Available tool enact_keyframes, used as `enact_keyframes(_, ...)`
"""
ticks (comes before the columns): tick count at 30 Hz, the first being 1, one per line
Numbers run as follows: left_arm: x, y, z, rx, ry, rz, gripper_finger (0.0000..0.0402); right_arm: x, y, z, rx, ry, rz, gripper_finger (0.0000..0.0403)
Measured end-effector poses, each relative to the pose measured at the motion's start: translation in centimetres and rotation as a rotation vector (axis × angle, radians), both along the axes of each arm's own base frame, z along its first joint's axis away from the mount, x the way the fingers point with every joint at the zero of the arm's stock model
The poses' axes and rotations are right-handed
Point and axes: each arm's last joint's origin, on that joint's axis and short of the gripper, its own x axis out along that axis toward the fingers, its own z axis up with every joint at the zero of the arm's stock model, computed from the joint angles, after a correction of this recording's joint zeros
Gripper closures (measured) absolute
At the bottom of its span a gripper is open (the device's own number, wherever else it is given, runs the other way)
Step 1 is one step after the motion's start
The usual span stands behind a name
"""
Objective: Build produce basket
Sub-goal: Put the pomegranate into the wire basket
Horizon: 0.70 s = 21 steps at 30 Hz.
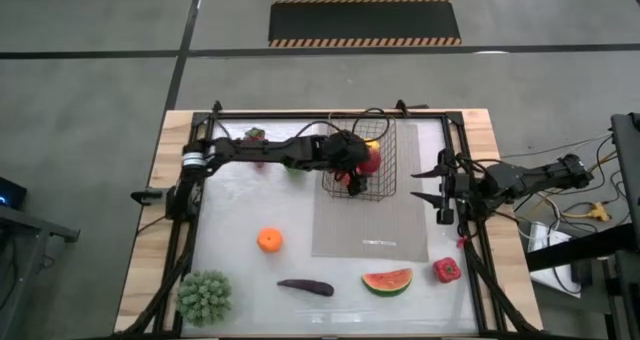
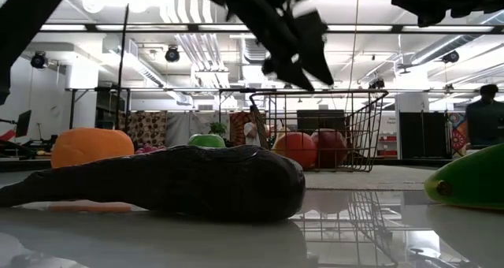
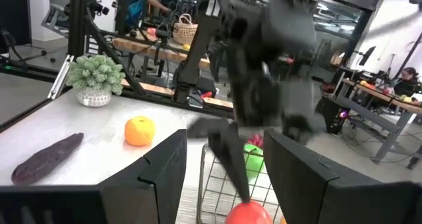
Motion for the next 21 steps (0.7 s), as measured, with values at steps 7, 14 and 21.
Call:
enact_keyframes(7, -2.3, -4.3, 4.9, 0.076, -0.104, -0.119, 0.0092, 0.3, -0.2, -0.1, 0.107, 0.001, -0.092, 0.0233)
enact_keyframes(14, -5.5, -9.4, 6.2, 0.188, -0.17, -0.223, 0.0093, 3.7, 0.6, -0.9, 0.152, 0.176, -0.16, 0.0338)
enact_keyframes(21, -9.6, -10.9, 5.3, 0.283, -0.296, -0.311, 0.0094, 7.0, 0.7, 1.0, 0.163, 0.264, -0.238, 0.039)
